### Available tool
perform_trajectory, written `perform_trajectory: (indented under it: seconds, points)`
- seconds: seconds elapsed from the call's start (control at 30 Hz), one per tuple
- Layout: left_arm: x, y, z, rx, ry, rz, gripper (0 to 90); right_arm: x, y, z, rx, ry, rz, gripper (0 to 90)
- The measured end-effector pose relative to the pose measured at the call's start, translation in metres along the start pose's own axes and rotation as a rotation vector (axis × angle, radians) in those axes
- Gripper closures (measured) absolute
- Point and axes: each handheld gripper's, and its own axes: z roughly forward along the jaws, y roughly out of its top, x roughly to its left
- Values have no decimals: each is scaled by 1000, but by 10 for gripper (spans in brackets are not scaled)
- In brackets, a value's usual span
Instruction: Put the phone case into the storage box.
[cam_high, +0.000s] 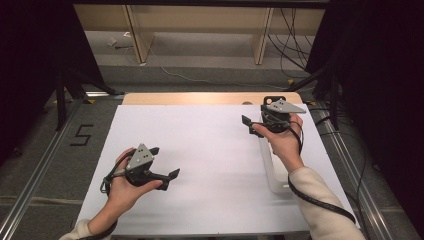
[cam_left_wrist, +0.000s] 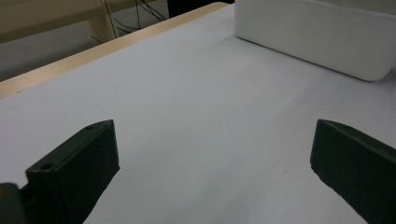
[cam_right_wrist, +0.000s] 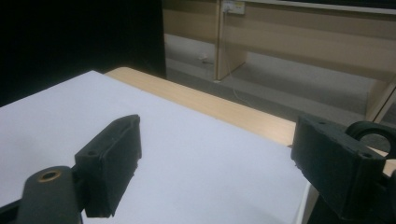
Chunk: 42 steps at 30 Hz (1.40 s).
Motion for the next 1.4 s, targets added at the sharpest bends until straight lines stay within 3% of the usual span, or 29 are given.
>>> perform_trajectory:
  seconds: [0.77, 1.4]
  points:
    - [1, 0, -1, -4, 0, -2, 7, 24, -4, -13, 10, 78, -44, 160]
    - [1, 1, -1, -5, -1, -3, 7, 32, -11, -26, 11, 123, -63, 159]
